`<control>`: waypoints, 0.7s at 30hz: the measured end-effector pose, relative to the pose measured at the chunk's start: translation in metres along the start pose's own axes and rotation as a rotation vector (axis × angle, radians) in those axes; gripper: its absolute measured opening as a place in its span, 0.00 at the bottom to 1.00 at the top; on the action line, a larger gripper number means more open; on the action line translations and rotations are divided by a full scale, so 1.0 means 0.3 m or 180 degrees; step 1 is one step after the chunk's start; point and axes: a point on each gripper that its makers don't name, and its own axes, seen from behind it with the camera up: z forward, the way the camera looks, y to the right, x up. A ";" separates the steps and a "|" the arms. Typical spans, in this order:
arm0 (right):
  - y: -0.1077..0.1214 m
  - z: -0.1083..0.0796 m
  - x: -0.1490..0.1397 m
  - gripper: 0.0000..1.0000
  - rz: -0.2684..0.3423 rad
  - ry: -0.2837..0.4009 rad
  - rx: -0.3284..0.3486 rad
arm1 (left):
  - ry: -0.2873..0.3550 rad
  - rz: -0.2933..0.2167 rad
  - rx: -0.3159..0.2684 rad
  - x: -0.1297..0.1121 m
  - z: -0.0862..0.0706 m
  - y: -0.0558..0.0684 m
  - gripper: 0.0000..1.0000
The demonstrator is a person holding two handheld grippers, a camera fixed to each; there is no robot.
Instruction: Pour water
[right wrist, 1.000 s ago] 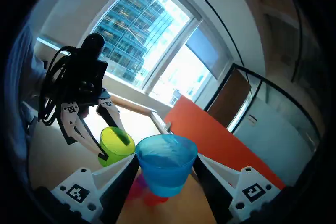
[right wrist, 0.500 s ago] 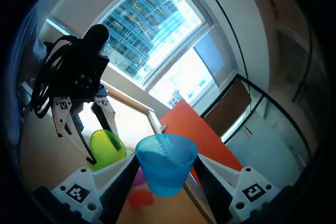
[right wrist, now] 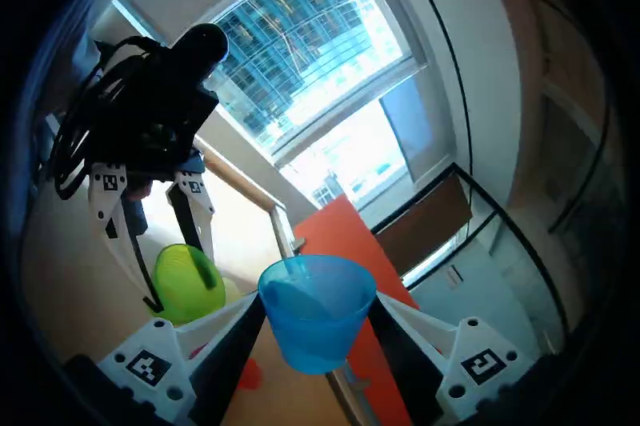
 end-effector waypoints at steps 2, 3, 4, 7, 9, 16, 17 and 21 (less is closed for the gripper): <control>0.007 0.007 0.007 0.90 -0.0060 0.0003 -0.0013 | 0.0010 -0.0009 -0.0005 0.003 0.000 0.002 0.86; 0.011 0.011 0.012 0.90 -0.0093 0.0006 -0.0020 | 0.0015 -0.0014 -0.0007 0.005 0.000 0.002 0.86; 0.014 0.015 0.015 0.90 -0.0120 0.0009 -0.0026 | 0.0018 -0.0019 -0.0008 0.005 0.000 0.002 0.86; 0.022 0.024 0.026 0.90 -0.0213 0.0017 -0.0046 | 0.0026 -0.0030 -0.0012 0.006 -0.001 0.001 0.86; 0.027 0.029 0.032 0.90 -0.0284 0.0019 -0.0062 | 0.0030 -0.0035 -0.0014 0.007 -0.002 0.001 0.86; 0.043 0.045 0.046 0.90 -0.0461 0.0016 -0.0094 | 0.0041 -0.0072 -0.0033 0.011 -0.007 0.004 0.86; 0.045 0.047 0.048 0.90 -0.0479 0.0017 -0.0097 | 0.0043 -0.0076 -0.0034 0.011 -0.007 0.003 0.86; 0.058 0.052 0.050 0.90 -0.0562 0.0017 -0.0132 | 0.0043 -0.0082 -0.0037 0.009 -0.007 0.002 0.86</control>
